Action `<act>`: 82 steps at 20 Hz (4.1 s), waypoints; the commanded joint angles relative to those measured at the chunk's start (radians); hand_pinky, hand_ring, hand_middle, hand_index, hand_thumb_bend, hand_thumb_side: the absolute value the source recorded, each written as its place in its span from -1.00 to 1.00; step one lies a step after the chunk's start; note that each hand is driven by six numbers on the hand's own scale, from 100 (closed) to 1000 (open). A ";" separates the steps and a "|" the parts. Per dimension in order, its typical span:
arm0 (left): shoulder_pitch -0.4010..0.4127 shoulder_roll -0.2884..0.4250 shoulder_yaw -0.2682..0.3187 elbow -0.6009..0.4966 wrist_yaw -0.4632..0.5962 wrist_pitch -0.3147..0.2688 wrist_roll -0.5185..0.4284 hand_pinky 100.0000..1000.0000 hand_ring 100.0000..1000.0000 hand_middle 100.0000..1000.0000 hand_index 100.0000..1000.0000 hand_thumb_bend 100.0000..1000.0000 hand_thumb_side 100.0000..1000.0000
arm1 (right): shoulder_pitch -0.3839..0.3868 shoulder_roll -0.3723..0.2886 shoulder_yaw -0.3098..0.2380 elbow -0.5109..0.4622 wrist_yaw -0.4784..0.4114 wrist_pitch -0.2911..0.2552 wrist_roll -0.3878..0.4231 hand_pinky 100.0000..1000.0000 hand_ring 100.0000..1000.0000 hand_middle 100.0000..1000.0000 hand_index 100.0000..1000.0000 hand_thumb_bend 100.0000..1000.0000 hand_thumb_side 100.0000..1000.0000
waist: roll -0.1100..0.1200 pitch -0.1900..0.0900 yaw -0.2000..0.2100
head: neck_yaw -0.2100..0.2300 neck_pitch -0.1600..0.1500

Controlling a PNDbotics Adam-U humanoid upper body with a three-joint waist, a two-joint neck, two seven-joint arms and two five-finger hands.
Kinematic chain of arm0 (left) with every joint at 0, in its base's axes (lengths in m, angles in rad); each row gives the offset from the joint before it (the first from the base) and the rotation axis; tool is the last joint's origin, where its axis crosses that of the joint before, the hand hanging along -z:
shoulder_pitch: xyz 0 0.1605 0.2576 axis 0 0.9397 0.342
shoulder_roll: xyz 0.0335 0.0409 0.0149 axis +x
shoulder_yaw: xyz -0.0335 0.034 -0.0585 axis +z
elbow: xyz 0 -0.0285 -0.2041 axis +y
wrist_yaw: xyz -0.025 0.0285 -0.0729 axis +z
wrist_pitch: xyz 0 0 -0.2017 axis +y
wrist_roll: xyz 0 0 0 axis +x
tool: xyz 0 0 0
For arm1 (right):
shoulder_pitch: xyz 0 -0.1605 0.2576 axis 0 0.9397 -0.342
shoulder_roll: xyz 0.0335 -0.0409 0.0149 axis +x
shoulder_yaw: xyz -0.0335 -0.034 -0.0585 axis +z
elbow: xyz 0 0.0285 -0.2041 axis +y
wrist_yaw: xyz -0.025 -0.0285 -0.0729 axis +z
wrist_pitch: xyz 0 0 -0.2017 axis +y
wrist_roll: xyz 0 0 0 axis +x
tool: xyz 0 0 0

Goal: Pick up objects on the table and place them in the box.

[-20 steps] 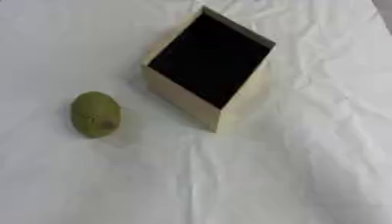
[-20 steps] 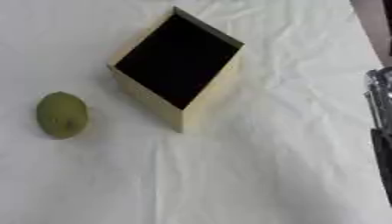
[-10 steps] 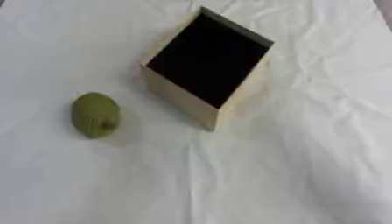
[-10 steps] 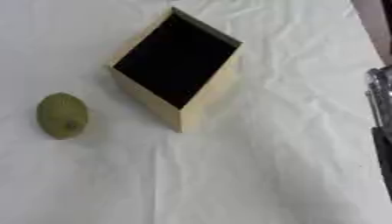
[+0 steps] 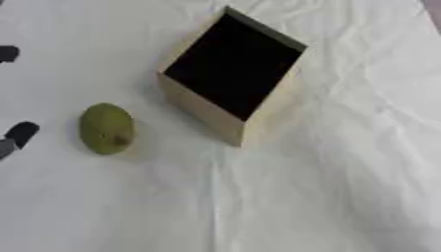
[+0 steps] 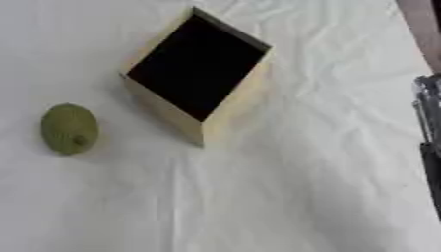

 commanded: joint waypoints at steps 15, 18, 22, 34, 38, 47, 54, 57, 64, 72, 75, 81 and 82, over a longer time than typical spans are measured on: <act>0.004 0.019 -0.006 -0.014 0.057 0.027 -0.271 0.56 0.53 0.55 0.88 -0.06 -0.26 | -0.004 -0.025 -0.003 -0.021 0.002 0.000 0.004 0.60 0.36 0.33 0.66 -0.36 0.16 | 0.001 -0.025 -0.002 | 0.006 0.003; -0.009 0.013 -0.012 -0.014 0.080 0.029 -0.329 0.57 0.52 0.53 0.85 -0.06 -0.78 | -0.004 -0.024 -0.002 -0.021 0.001 0.000 0.005 0.60 0.36 0.33 0.66 -0.36 0.16 | 0.001 -0.024 -0.003 | 0.008 0.003; -0.032 0.002 -0.016 -0.014 0.110 0.041 -0.388 0.58 0.52 0.51 0.84 -0.05 -0.96 | -0.005 -0.023 -0.001 -0.021 0.000 0.000 0.006 0.60 0.36 0.33 0.66 -0.37 0.16 | 0.001 -0.024 -0.005 | 0.009 0.005; -0.118 -0.044 -0.049 -0.014 0.124 0.123 -0.483 0.56 0.52 0.52 0.84 -0.05 -0.89 | -0.004 -0.018 0.002 -0.021 -0.002 0.000 0.008 0.60 0.36 0.33 0.66 -0.37 0.16 | 0.005 -0.021 -0.013 | 0.019 0.009; -0.146 -0.063 -0.071 0.002 0.126 0.140 -0.528 0.55 0.51 0.51 0.83 -0.06 -0.92 | -0.004 -0.017 0.002 -0.021 -0.003 0.000 0.008 0.60 0.36 0.33 0.66 -0.37 0.16 | 0.005 -0.020 -0.018 | 0.024 0.008; -0.196 -0.110 -0.107 0.091 0.113 0.149 -0.573 0.54 0.50 0.51 0.82 -0.09 -0.97 | -0.002 -0.014 0.002 -0.021 -0.005 0.001 0.008 0.61 0.36 0.33 0.66 -0.37 0.16 | 0.004 -0.017 -0.023 | 0.029 0.009; -0.236 -0.156 -0.137 0.179 0.074 0.143 -0.567 0.49 0.47 0.44 0.78 -0.18 -1.00 | 0.000 -0.010 0.003 -0.021 -0.007 0.002 0.007 0.61 0.36 0.33 0.66 -0.36 0.16 | 0.003 -0.015 -0.025 | 0.034 0.009; -0.253 -0.174 -0.149 0.203 0.071 0.134 -0.569 0.49 0.47 0.46 0.80 -0.16 -1.00 | 0.001 -0.009 0.002 -0.021 -0.008 0.003 0.006 0.61 0.36 0.33 0.66 -0.36 0.16 | 0.003 -0.013 -0.026 | 0.035 0.010; -0.290 -0.217 -0.162 0.227 0.039 0.123 -0.544 0.48 0.45 0.44 0.81 -0.14 -0.98 | 0.002 -0.005 0.004 -0.021 -0.009 0.003 0.007 0.61 0.36 0.33 0.66 -0.36 0.16 | 0.002 -0.012 -0.027 | 0.038 0.008; -0.335 -0.256 -0.187 0.253 -0.076 0.141 -0.469 0.15 0.10 0.02 0.55 -0.45 -1.00 | 0.005 -0.002 0.004 -0.021 -0.011 0.006 0.008 0.61 0.36 0.33 0.66 -0.36 0.16 | 0.002 -0.010 -0.029 | 0.042 0.007; -0.348 -0.273 -0.197 0.277 -0.122 0.137 -0.439 0.06 -0.01 -0.12 0.44 -0.50 -1.00 | 0.005 -0.001 0.004 -0.021 -0.012 0.006 0.008 0.61 0.36 0.33 0.66 -0.36 0.16 | 0.002 -0.010 -0.029 | 0.043 0.007; -0.363 -0.299 -0.202 0.313 -0.186 0.130 -0.348 -0.21 -0.37 -0.55 0.05 -0.68 -1.00 | 0.006 -0.001 0.002 -0.021 -0.013 0.006 0.006 0.61 0.36 0.32 0.66 -0.36 0.16 | -0.001 -0.009 -0.030 | 0.045 0.007; -0.362 -0.299 -0.200 0.311 -0.186 0.132 -0.333 -0.23 -0.40 -0.58 0.02 -0.72 -1.00 | 0.007 -0.001 0.002 -0.021 -0.013 0.007 0.006 0.61 0.35 0.32 0.66 -0.36 0.16 | -0.001 -0.008 -0.030 | 0.045 0.008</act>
